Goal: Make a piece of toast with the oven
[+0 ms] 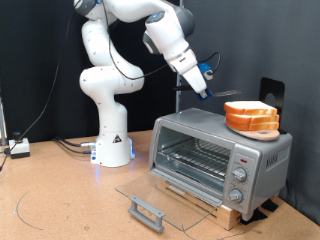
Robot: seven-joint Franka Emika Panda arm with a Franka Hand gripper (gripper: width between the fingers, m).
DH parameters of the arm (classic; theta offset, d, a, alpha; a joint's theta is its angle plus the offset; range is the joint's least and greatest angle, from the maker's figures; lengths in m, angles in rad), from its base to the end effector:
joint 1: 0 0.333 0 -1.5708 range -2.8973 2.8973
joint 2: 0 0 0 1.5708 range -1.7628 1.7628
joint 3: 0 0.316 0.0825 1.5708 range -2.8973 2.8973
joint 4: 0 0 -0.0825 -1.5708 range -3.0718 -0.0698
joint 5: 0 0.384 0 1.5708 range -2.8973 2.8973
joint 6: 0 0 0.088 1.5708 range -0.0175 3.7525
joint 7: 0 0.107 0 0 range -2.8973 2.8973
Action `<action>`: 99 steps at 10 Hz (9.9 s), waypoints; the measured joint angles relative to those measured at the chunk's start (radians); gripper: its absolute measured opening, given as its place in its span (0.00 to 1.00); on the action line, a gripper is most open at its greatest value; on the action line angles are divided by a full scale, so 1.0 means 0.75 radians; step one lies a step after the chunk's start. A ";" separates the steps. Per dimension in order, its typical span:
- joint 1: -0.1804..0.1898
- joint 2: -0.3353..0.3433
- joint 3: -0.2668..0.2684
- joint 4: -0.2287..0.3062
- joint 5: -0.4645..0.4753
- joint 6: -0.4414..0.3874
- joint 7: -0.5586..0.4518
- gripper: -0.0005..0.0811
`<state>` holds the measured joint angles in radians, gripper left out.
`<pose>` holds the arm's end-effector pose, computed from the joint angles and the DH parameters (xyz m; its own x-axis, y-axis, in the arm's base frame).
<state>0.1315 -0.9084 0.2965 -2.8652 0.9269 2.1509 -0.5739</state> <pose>0.2708 0.1499 0.4343 0.8663 0.3318 0.3734 0.4811 -0.7556 -0.4447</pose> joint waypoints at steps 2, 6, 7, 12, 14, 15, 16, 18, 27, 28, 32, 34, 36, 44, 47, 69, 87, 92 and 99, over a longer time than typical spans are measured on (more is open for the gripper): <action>-0.045 -0.053 -0.067 -0.004 -0.064 -0.071 0.005 0.49; -0.205 -0.126 -0.145 -0.006 -0.258 -0.268 0.097 0.49; -0.246 -0.143 -0.155 -0.013 -0.267 -0.268 0.102 0.49; -0.389 -0.184 -0.208 -0.017 -0.337 -0.299 0.074 0.49; -0.392 -0.160 -0.204 0.020 -0.413 -0.341 0.072 0.49; -0.397 -0.145 -0.206 0.037 -0.462 -0.378 0.073 0.49; -0.407 -0.131 -0.209 0.052 -0.499 -0.416 0.073 0.49; -0.427 -0.108 -0.209 0.058 -0.506 -0.417 0.073 0.49; -0.426 0.127 -0.042 0.100 -0.416 -0.179 0.103 0.49; -0.419 0.138 -0.028 0.107 -0.394 -0.162 0.099 0.49; -0.379 0.139 0.006 0.127 -0.347 -0.153 0.091 0.49; -0.378 0.139 0.027 0.131 -0.320 -0.145 0.096 0.49; -0.378 0.139 0.040 0.139 -0.288 -0.118 0.095 0.49; -0.376 0.138 0.045 0.147 -0.283 -0.142 0.102 0.49; -0.386 0.139 0.047 0.145 -0.311 -0.165 0.130 0.49; -0.396 0.218 0.134 0.198 -0.264 -0.050 0.192 0.49; -0.454 0.493 0.270 0.357 -0.276 0.204 0.217 0.49; -0.420 0.538 0.301 0.360 -0.202 0.310 0.159 0.49; -0.360 0.585 0.299 0.354 0.056 0.456 0.014 0.49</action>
<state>-0.1384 -0.4698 0.5211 -2.5996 0.9688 2.4931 -0.5635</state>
